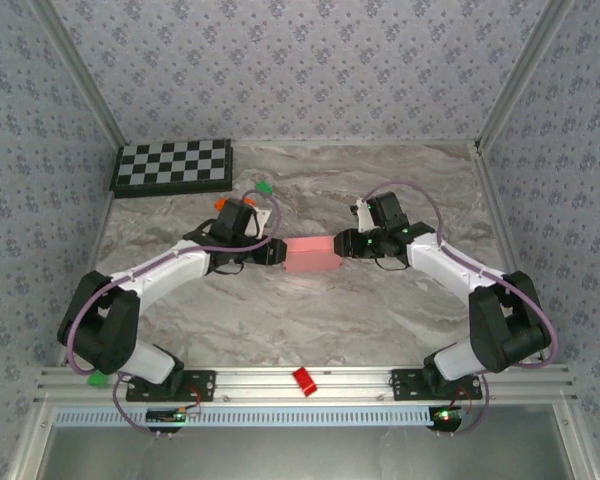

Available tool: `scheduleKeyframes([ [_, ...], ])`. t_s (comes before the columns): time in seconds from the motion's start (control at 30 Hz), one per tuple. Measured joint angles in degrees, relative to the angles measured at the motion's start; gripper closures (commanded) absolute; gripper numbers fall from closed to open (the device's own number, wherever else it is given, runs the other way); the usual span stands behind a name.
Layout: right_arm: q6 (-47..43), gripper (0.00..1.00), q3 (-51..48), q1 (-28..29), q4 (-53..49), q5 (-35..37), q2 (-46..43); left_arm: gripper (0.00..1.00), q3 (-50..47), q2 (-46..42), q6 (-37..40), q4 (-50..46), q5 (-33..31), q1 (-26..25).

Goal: Fold the paper box

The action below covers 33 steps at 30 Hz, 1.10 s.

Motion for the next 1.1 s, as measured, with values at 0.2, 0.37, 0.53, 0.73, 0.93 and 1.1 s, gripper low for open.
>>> scheduleKeyframes([
  [0.2,0.00,0.59,0.00,0.00,0.00,0.04,0.00,0.55,1.99,1.95,0.07,-0.68,-0.02,0.00],
  [0.37,0.00,0.58,0.07,0.00,-0.02,0.07,-0.02,0.53,2.25,2.01,0.13,-1.18,-0.02,0.00],
  [0.53,-0.63,0.49,0.11,0.00,-0.59,1.20,-0.94,0.43,2.95,1.11,1.33,-3.74,-0.46,0.00],
  [0.73,-1.36,0.44,0.74,-0.44,-1.49,4.11,-5.49,0.25,7.45,-0.28,6.34,-6.23,-2.19,0.00],
  [0.93,-2.19,0.42,0.35,-2.56,-1.73,6.25,-10.75,0.12,12.72,-0.26,18.36,-8.28,-3.08,-1.68],
  [1.1,-2.45,0.42,-3.32,-4.94,-2.51,6.78,-14.21,0.10,20.15,3.96,30.99,-12.66,-3.37,-4.31],
])
